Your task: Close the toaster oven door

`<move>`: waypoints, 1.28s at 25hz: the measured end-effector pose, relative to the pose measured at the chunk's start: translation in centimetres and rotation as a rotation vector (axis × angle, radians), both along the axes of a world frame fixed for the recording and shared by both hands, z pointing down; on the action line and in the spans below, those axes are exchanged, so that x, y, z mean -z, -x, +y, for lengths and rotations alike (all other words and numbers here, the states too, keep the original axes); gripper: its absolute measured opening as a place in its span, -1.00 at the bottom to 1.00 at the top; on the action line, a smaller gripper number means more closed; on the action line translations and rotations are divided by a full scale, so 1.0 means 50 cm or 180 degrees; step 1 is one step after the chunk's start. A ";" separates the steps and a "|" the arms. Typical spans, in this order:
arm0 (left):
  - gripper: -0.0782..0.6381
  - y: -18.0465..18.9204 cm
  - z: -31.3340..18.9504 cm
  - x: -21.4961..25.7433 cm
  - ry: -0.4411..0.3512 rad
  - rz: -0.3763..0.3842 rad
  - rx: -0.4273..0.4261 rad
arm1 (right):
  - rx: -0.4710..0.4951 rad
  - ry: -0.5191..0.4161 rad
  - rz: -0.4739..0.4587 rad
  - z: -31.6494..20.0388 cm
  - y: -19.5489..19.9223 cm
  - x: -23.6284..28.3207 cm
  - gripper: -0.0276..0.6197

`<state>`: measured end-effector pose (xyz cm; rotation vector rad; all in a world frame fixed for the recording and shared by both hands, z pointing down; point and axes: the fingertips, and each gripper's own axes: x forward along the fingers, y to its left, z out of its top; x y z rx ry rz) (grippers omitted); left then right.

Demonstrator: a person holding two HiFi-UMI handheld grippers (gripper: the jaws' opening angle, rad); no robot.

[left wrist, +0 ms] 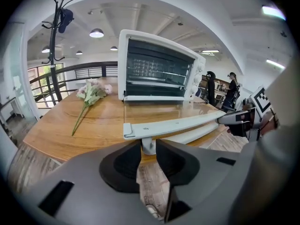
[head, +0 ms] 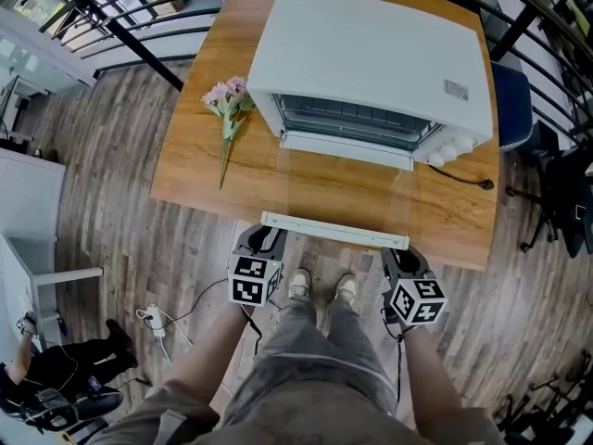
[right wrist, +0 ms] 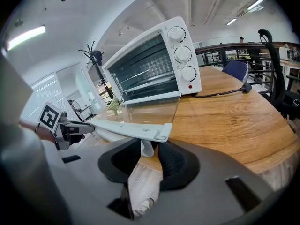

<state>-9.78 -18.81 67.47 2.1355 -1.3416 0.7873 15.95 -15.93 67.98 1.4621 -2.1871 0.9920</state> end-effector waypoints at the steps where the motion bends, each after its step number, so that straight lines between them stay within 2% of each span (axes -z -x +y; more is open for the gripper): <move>1: -0.47 0.000 0.000 0.012 -0.0025 0.0009 -0.0004 | -0.0013 -0.0025 -0.0014 -0.001 -0.001 0.011 -0.52; 11: -0.46 -0.015 -0.045 0.170 -0.0480 0.0197 -0.0063 | -0.0043 -0.0444 -0.0051 -0.072 -0.013 0.156 -0.55; 16: -0.46 -0.020 -0.096 0.251 -0.0720 0.0207 -0.0069 | -0.0188 -0.0580 -0.0301 -0.129 -0.021 0.231 -0.53; 22: -0.47 -0.025 -0.158 0.314 -0.0891 0.0230 -0.0066 | -0.0270 -0.0693 -0.0332 -0.192 -0.030 0.290 -0.47; 32: -0.47 -0.036 -0.239 0.366 -0.1017 0.0285 -0.0019 | -0.0471 -0.0671 -0.0749 -0.276 -0.045 0.338 -0.45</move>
